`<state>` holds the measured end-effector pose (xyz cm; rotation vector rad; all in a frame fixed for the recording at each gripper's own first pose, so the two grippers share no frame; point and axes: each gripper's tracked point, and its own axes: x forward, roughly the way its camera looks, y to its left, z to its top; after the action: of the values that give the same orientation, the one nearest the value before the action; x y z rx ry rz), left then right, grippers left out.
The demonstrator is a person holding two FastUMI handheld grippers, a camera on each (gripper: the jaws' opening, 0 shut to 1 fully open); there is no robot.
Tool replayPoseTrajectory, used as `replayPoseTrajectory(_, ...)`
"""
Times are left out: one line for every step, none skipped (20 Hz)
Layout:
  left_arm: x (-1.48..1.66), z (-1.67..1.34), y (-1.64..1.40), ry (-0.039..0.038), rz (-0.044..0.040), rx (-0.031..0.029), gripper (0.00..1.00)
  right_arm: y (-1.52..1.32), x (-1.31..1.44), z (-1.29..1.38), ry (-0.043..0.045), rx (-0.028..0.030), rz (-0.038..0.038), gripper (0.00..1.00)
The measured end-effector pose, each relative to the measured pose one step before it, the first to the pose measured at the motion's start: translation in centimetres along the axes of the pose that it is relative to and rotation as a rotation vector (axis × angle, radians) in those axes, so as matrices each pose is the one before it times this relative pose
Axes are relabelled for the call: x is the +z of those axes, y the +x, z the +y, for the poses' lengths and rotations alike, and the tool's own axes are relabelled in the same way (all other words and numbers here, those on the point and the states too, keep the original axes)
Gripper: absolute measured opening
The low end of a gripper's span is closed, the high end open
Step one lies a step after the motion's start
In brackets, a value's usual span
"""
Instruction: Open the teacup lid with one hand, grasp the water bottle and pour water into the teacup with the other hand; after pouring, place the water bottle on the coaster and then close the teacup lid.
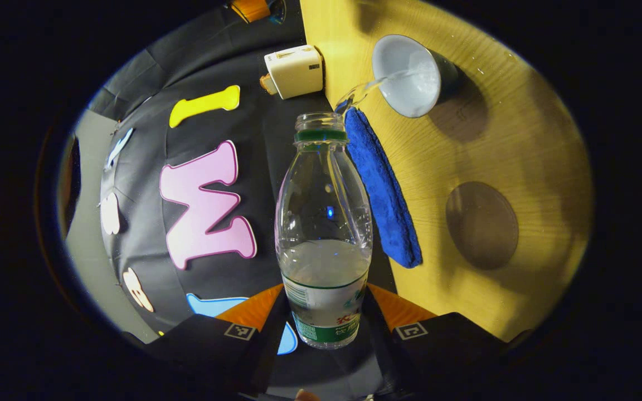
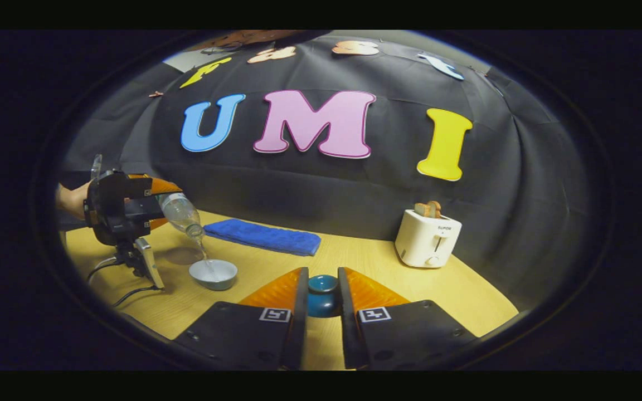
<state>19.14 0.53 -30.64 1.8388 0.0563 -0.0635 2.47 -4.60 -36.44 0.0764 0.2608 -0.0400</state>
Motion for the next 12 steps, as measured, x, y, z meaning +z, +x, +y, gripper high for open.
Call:
replayPoseTrajectory(-0.158, 0.123, 0.133, 0.00752, -0.00237, 0.0072, 0.75, -0.137, 0.074, -0.051, -0.00047, -0.00169, -0.00089, 0.34)
replayPoseTrajectory(-0.199, 0.145, 0.147, 0.00854, -0.0023, 0.00477, 0.75, -0.063, 0.152, 0.02, 0.00034, -0.00155, -0.00321, 0.34)
replayPoseTrajectory(0.084, 0.239, 0.088, 0.01215, -0.00484, 0.00916, 0.75, -0.033, 0.16, 0.014, -0.00018, -0.00114, -0.00268, 0.34)
replayPoseTrajectory(-0.078, 0.273, 0.168, 0.01182, -0.00591, 0.00774, 0.76, -0.067, -0.018, -0.007, -0.00121, -0.00039, -0.0003, 0.34)
replayPoseTrajectory(0.131, 0.266, 0.084, 0.00911, -0.00642, 0.01041, 0.75, -0.068, 0.005, -0.07, -0.00327, -0.00175, 0.00021, 0.29)
replayPoseTrajectory(-0.13, 0.275, 0.118, 0.00792, -0.00629, 0.00918, 0.75, 0.01, -0.032, -0.05, -0.00317, -0.00058, -0.00023, 0.34)
replayPoseTrajectory(0.104, 0.273, 0.125, 0.01292, -0.00423, 0.01352, 0.75, -0.016, 0.031, -0.027, -0.0023, -0.00164, -0.00152, 0.34)
replayPoseTrajectory(0.004, 0.277, 0.084, 0.01407, -0.00668, 0.00992, 0.75, -0.039, 0.071, 0.018, -0.00125, 0.00033, -0.00082, 0.34)
replayPoseTrajectory(0.12, 0.339, 0.085, 0.01046, -0.00487, 0.01365, 0.75, -0.08, 0.063, -0.01, -0.00143, -0.00133, -0.00105, 0.29)
replayPoseTrajectory(-0.088, 0.255, 0.187, 0.00614, -0.0056, 0.01147, 0.75, -0.064, -0.036, -0.062, -0.00071, -0.00014, -0.00045, 0.34)
replayPoseTrajectory(0.125, 0.198, 0.071, 0.00587, -0.00685, 0.01173, 0.75, -0.117, 0.032, -0.047, -0.00024, -0.00108, -0.00082, 0.29)
replayPoseTrajectory(0.027, 0.193, 0.068, 0.00865, -0.00802, 0.0104, 0.75, 0.015, -0.001, -0.013, 0.00079, 0.00017, 0.00063, 0.34)
